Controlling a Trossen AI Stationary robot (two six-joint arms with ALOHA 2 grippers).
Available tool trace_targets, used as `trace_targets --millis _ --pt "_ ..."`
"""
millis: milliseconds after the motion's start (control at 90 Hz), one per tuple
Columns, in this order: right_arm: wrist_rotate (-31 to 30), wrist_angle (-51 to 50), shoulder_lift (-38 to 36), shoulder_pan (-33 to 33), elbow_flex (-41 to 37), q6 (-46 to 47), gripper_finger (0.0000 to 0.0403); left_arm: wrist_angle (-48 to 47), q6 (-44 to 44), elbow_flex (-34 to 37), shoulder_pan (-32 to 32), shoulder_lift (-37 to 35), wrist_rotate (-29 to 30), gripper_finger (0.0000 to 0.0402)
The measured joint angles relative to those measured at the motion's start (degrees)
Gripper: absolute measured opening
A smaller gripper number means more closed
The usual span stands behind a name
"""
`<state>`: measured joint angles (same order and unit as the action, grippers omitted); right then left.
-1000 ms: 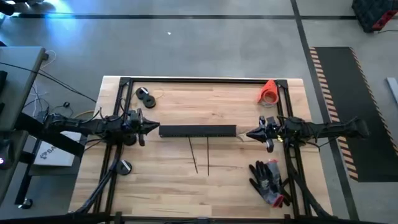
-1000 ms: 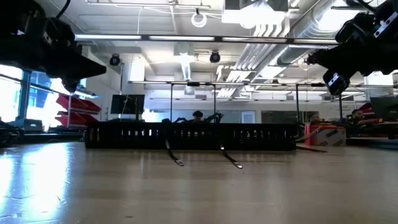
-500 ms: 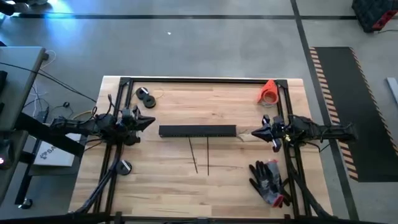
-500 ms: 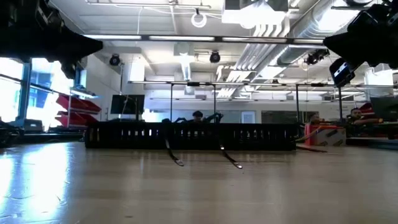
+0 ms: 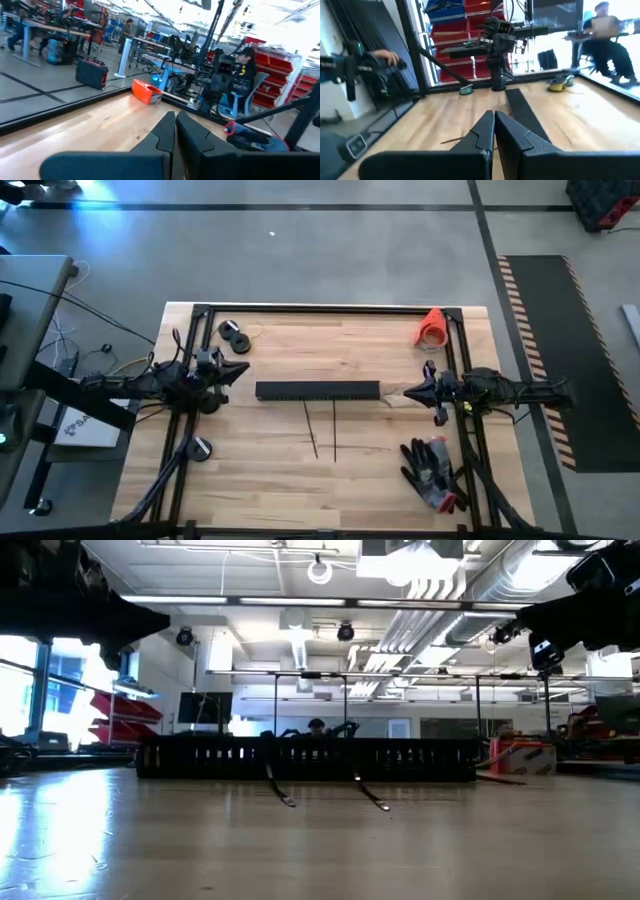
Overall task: Ziptie cables
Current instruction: Return to Home Position
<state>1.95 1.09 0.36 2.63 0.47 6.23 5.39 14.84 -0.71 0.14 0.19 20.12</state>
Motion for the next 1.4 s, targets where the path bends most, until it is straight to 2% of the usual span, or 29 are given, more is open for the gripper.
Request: trace_targets --millis 344,1400 --pt "0.0 0.0 0.0 0.0 0.0 1.3 0.0 0.0 0.0 0.0 1.8 0.0 0.0 0.0" --pt "0.0 0.0 0.0 0.0 0.0 1.2 0.0 0.0 0.0 0.0 1.7 0.0 0.0 0.0"
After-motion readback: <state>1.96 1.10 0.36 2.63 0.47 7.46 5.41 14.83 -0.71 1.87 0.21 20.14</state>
